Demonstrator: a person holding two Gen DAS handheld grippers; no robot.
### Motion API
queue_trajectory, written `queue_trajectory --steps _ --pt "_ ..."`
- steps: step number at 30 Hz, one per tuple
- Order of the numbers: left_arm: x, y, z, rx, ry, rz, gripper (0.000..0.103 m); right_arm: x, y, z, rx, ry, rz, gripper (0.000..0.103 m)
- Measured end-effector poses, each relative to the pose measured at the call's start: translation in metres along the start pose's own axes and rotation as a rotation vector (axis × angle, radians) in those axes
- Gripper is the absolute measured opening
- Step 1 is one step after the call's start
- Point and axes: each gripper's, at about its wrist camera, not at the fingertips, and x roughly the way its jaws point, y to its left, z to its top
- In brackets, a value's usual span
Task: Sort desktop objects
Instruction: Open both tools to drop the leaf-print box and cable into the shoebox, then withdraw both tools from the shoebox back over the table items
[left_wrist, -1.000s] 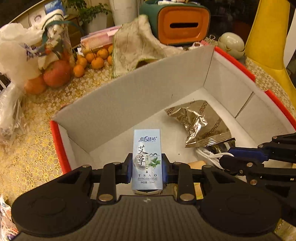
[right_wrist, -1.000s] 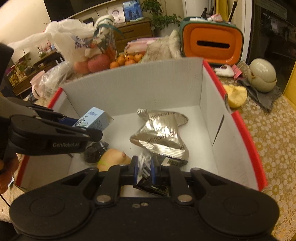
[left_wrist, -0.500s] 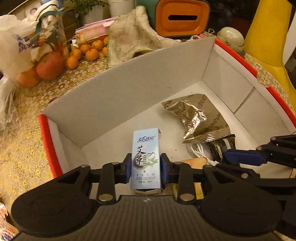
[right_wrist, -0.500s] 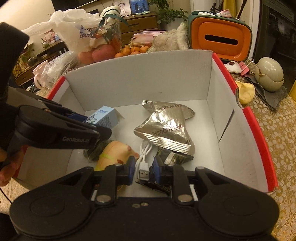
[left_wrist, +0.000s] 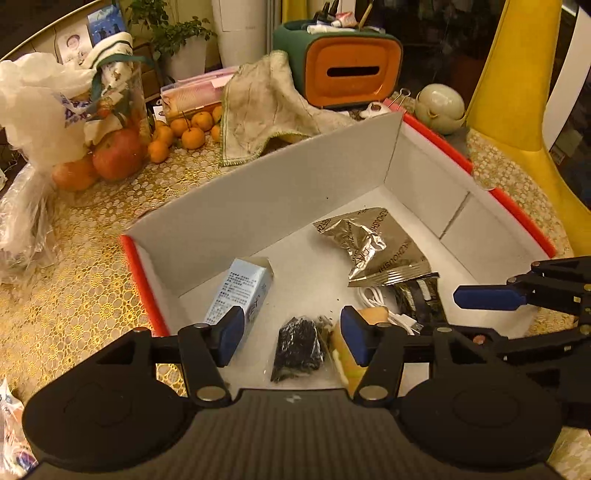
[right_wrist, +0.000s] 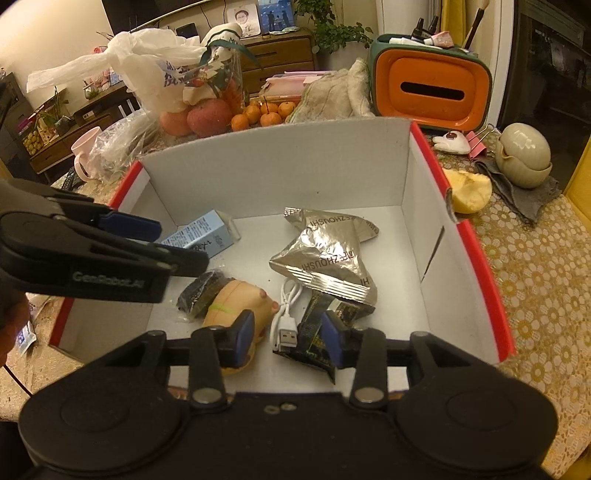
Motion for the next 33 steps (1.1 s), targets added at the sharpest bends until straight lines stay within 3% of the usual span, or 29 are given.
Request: queue_trajectory --steps 12,19,25,33 --pt "-0.057 0.004 -0.022 -0.027 -0.08 0.003 0.056 -0.039 0.03 0.002 -0.035 -0.054 0.003 0.043" --pt "-0.094 0.015 -0.044 -0.054 -0.126 0.003 0.056 -0.061 0.052 -0.001 -0.06 -0.087 0.002 0.052" --pt "-0.119 0.028 -0.066 -0.077 -0.161 0.025 0.07 -0.071 0.068 -0.008 -0.071 -0.093 -0.004 0.058" --pt "-0.145 0.05 -0.096 -0.121 -0.188 0.038 0.072 -0.083 0.091 -0.018 -0.089 -0.107 -0.014 0.068"
